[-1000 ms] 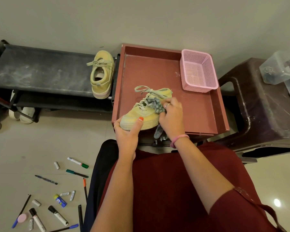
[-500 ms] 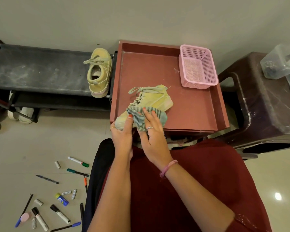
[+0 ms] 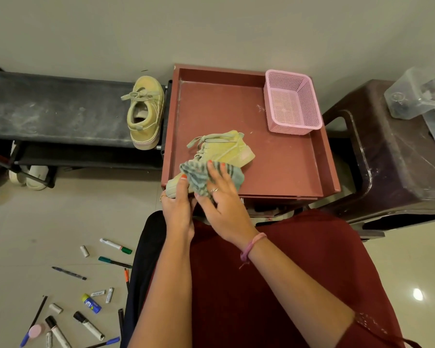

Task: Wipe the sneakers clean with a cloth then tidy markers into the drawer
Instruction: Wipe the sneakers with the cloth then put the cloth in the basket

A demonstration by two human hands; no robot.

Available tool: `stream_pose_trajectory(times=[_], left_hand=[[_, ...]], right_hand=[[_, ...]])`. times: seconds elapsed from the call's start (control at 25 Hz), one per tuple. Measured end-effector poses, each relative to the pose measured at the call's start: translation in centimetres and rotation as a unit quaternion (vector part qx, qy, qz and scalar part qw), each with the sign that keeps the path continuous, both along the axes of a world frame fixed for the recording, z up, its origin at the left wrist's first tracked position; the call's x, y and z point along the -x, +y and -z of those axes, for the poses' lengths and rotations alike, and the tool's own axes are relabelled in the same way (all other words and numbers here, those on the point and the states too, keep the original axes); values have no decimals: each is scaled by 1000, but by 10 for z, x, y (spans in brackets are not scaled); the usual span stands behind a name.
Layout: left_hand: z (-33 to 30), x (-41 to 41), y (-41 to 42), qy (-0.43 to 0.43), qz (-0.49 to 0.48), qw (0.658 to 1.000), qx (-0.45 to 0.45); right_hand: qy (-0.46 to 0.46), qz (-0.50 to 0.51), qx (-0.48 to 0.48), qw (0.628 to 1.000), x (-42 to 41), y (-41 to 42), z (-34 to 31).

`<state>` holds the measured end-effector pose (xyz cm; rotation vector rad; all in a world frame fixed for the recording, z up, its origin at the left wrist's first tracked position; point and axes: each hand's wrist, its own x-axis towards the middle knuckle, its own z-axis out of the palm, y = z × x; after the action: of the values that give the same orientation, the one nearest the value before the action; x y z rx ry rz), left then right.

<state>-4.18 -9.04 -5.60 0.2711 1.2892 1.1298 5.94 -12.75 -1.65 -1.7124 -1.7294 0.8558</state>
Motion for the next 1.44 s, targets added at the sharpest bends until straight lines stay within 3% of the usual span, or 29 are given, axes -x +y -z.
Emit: stream_pose_trajectory(times=[0.16, 0.36, 0.68, 0.88, 1.04, 1.28, 1.44], left_hand=[[-1, -1, -1, -12, 5, 1000, 9], [-6, -2, -1, -28, -3, 999, 22], [-9, -3, -1, -9, 21, 1000, 0], [-1, 0, 3, 24, 24, 999, -26], [-2, 1, 1, 36, 34, 998, -33], [-8, -3, -2, 20, 40, 998, -40], [-10, -3, -2, 22, 40, 998, -41]], right_hand=[[-92, -18, -45, 995, -17, 9, 14], [-16, 74, -29, 997, -35, 35, 32], [-39, 172, 68, 982, -69, 73, 29], [-5, 59, 1, 998, -11, 24, 10], [-37, 12, -24, 999, -11, 22, 10], [-72, -8, -17, 997, -48, 67, 17], [-86, 84, -38, 992, -46, 70, 21]])
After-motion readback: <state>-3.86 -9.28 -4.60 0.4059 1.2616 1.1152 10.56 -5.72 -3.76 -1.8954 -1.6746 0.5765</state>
